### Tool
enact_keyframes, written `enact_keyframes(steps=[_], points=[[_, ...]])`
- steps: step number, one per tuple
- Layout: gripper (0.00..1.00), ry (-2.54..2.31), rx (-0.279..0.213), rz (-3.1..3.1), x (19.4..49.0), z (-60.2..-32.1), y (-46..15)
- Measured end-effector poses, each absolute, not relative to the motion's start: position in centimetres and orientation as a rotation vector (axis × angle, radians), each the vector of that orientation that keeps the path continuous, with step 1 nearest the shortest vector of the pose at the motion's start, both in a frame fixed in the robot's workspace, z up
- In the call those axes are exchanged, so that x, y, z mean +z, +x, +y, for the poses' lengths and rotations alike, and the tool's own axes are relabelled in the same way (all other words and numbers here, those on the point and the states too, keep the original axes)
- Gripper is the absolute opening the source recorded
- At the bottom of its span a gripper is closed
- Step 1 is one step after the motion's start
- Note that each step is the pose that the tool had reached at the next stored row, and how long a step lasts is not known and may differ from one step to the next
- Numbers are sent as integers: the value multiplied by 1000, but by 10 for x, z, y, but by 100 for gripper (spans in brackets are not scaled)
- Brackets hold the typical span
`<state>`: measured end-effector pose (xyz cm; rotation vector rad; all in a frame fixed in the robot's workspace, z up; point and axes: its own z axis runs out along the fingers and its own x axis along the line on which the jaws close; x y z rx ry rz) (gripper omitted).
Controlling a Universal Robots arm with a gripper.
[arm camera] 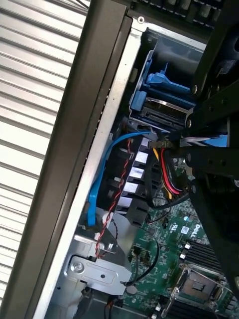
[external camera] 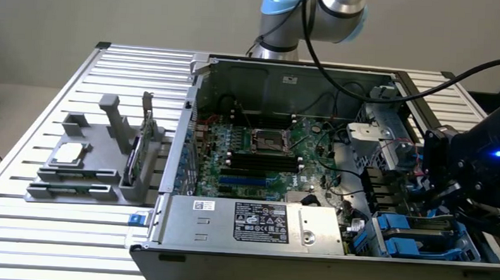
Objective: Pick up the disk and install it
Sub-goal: 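Insert the first disk wire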
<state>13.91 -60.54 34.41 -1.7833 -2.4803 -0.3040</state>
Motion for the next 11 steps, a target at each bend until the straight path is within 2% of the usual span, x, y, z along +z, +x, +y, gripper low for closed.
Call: enact_keyframes(steps=[11], points=[[17,-1853,-221,-2438,344,-606,139]])
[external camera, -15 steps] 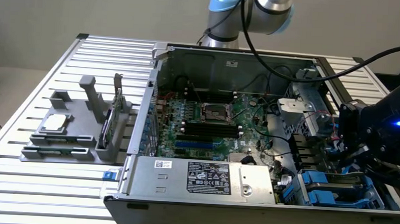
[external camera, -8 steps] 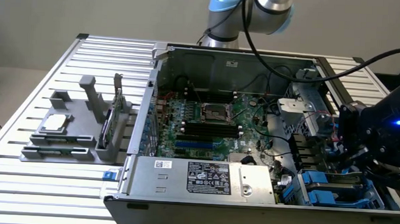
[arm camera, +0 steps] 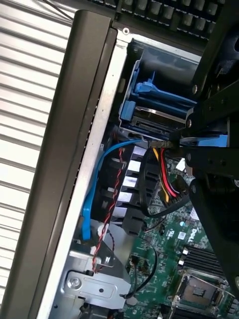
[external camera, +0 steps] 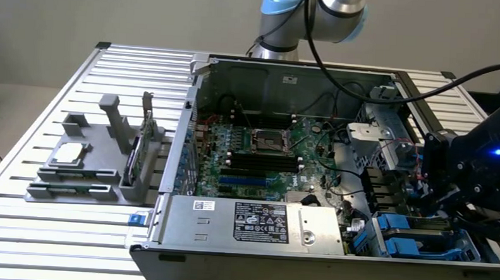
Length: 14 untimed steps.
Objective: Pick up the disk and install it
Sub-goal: 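Insert the first disk wire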
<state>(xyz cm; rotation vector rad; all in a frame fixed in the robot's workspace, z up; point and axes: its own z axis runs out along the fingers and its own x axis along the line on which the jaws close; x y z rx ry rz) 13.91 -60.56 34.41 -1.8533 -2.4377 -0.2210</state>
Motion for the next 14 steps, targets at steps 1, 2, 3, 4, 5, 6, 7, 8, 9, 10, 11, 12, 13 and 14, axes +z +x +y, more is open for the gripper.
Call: enact_keyframes(steps=[1,2,3,4,5,6,7,8,9,10,11,12,13,14], points=[[17,-1862,-215,-2430,344,-606,139],[17,-1872,-209,-2420,344,-606,139],[17,-1881,-204,-2411,344,-606,139],[17,-1891,-198,-2402,344,-606,139],[17,-1900,-193,-2392,344,-606,139],[17,-1910,-187,-2382,344,-606,139],[17,-1920,-182,-2373,344,-606,139],[17,-1929,-176,-2363,344,-606,139],[17,-1938,-171,-2354,344,-606,139],[17,-1948,-166,-2345,344,-606,139],[17,-1958,-159,-2337,344,-606,139],[17,-1968,-153,-2331,344,-606,140],[17,-1979,-147,-2325,345,-606,140],[17,-1988,-140,-2321,345,-606,140]])
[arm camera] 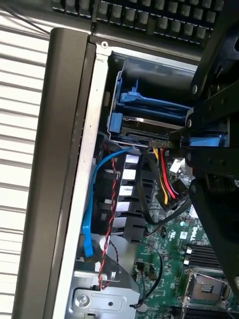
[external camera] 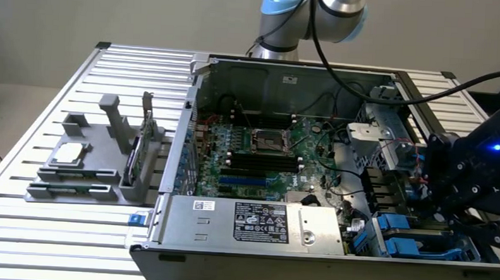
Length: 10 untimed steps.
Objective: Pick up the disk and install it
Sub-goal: 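Insert the first disk wire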
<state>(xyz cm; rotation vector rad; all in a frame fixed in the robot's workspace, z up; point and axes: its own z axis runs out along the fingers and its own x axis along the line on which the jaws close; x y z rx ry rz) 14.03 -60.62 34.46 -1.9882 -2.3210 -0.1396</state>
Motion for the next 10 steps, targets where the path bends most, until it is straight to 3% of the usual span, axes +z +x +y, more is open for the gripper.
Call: enact_keyframes(steps=[10], points=[[17,-2049,-87,-2305,345,-606,147]])
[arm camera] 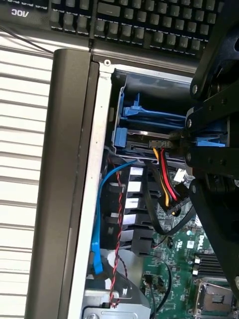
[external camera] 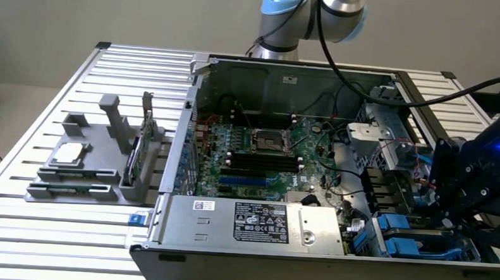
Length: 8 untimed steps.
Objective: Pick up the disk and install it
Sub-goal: 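Insert the first disk wire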
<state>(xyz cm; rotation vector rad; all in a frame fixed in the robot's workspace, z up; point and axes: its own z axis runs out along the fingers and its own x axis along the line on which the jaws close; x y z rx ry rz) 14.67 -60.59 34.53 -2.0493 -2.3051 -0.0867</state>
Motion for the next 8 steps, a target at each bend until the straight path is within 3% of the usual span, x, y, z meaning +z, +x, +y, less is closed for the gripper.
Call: enact_keyframes(steps=[8], points=[[17,-2050,-87,-2305,345,-606,147]])
